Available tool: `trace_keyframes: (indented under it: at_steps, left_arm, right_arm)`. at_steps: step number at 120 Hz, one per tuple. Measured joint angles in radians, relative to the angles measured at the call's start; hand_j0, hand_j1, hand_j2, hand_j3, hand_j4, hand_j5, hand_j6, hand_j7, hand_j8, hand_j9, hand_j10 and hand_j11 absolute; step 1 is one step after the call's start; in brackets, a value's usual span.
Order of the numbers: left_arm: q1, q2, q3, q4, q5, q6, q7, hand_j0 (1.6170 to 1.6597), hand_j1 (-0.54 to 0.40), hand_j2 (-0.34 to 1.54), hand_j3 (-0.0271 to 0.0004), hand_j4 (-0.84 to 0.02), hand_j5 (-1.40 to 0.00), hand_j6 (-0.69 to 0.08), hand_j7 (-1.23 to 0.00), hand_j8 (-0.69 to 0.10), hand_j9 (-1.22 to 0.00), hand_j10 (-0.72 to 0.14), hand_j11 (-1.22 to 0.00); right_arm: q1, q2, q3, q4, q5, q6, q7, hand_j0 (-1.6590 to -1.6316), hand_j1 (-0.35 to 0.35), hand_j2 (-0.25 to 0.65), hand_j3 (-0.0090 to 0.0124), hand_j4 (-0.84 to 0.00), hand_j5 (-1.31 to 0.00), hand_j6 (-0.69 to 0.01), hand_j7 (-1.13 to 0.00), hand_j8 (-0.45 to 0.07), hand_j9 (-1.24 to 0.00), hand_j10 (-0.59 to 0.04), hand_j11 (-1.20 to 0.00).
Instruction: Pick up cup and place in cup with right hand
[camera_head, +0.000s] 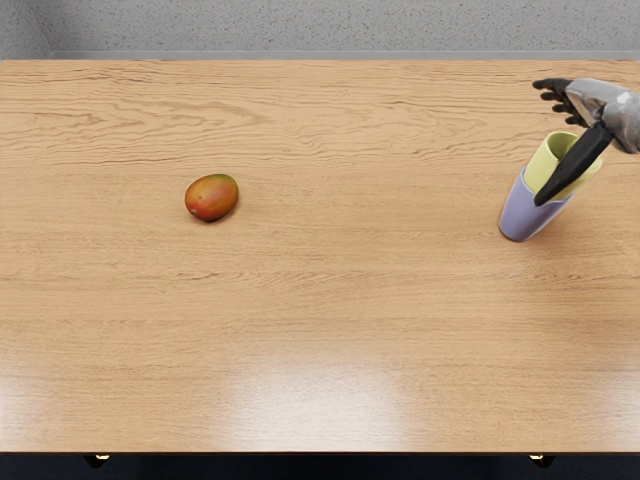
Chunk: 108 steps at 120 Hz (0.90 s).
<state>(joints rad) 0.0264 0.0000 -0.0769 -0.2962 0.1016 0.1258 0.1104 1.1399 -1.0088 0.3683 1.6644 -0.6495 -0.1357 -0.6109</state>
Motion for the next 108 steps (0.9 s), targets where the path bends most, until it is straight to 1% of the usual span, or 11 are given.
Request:
trace_keyframes:
  at_steps: [15,37,41,45,51,68,75,87,93,100,108]
  left_arm:
    - [0.000,0.000,0.000,0.000,0.000,0.000,0.000,1.6581,0.349,0.00,-0.0001,0.000,0.00,0.000,0.00,0.000,0.00,0.000,0.00]
    - [0.000,0.000,0.000,0.000,0.000,0.000,0.000,1.6581,0.349,0.00,-0.0001,0.000,0.00,0.000,0.00,0.000,0.00,0.000,0.00]
    - [0.000,0.000,0.000,0.000,0.000,0.000,0.000,1.6581,0.349,0.00,-0.0001,0.000,0.00,0.000,0.00,0.000,0.00,0.000,0.00]
    - [0.000,0.000,0.000,0.000,0.000,0.000,0.000,1.6581,0.349,0.00,-0.0001,0.000,0.00,0.000,0.00,0.000,0.00,0.000,0.00]
    - [0.000,0.000,0.000,0.000,0.000,0.000,0.000,1.6581,0.349,0.00,-0.0001,0.000,0.00,0.000,0.00,0.000,0.00,0.000,0.00]
    - [0.000,0.000,0.000,0.000,0.000,0.000,0.000,1.6581,0.349,0.00,-0.0001,0.000,0.00,0.000,0.00,0.000,0.00,0.000,0.00]
    - [0.000,0.000,0.000,0.000,0.000,0.000,0.000,1.6581,0.349,0.00,-0.0001,0.000,0.00,0.000,0.00,0.000,0.00,0.000,0.00]
    - [0.000,0.000,0.000,0.000,0.000,0.000,0.000,1.6581,0.349,0.00,-0.0001,0.000,0.00,0.000,0.00,0.000,0.00,0.000,0.00]
    - [0.000,0.000,0.000,0.000,0.000,0.000,0.000,1.6581,0.349,0.00,-0.0001,0.000,0.00,0.000,0.00,0.000,0.00,0.000,0.00]
    - [0.000,0.000,0.000,0.000,0.000,0.000,0.000,1.6581,0.349,0.00,-0.0002,0.000,0.00,0.000,0.00,0.000,0.00,0.000,0.00]
    - [0.000,0.000,0.000,0.000,0.000,0.000,0.000,1.6581,0.349,0.00,-0.0002,0.000,0.00,0.000,0.00,0.000,0.00,0.000,0.00]
  right_arm:
    - [0.005,0.012,0.048,0.000,0.076,0.135,0.000,-1.6580,-0.338,0.001,0.0000,-0.018,-0.02,-0.017,-0.02,-0.015,-0.02,-0.016,-0.02]
    - [0.005,0.071,0.149,0.001,0.260,0.464,0.000,-1.6580,-0.345,0.001,0.0000,-0.010,-0.01,-0.010,-0.01,-0.009,-0.01,-0.008,-0.01]
    - [0.001,0.080,0.159,0.001,0.288,0.533,0.020,-1.6580,-0.346,0.001,0.0000,-0.009,-0.01,-0.009,-0.01,-0.008,-0.01,-0.007,-0.01]
    - [-0.009,0.084,0.165,0.001,0.307,0.592,0.066,-1.6580,-0.346,0.001,0.0000,-0.008,-0.01,-0.008,-0.01,-0.007,-0.01,-0.007,-0.01]
    - [-0.028,0.087,0.173,0.002,0.327,0.651,0.162,-1.6580,-0.347,0.001,0.0000,-0.006,0.00,-0.007,0.00,-0.006,0.00,-0.005,0.00]
    - [-0.131,0.008,0.181,0.002,0.351,0.722,0.513,-1.6580,-0.348,0.001,0.0000,-0.004,0.00,-0.005,0.00,-0.004,0.00,-0.003,0.00]
    - [-0.212,-0.044,0.181,0.002,0.354,0.733,0.626,-1.6581,-0.349,0.001,0.0000,-0.003,0.00,-0.004,0.00,-0.003,0.00,-0.003,0.00]
    - [-0.329,-0.138,0.177,0.000,0.356,0.741,0.752,-1.6581,-0.349,0.002,0.0000,-0.002,0.00,-0.003,0.00,-0.002,0.00,-0.002,0.00]
    - [-0.370,-0.189,0.173,0.000,0.357,0.743,0.804,-1.6581,-0.349,0.002,0.0000,-0.002,0.00,-0.002,0.00,-0.002,0.00,-0.002,0.00]
    - [-0.400,-0.239,0.162,-0.001,0.357,0.744,0.851,-1.6581,-0.349,0.003,0.0000,-0.001,0.00,-0.002,0.00,-0.002,0.00,-0.002,0.00]
    - [-0.420,-0.274,0.154,-0.002,0.356,0.745,0.881,-1.6581,-0.349,0.003,0.0000,-0.001,0.00,-0.002,0.00,-0.002,0.00,-0.002,0.00]
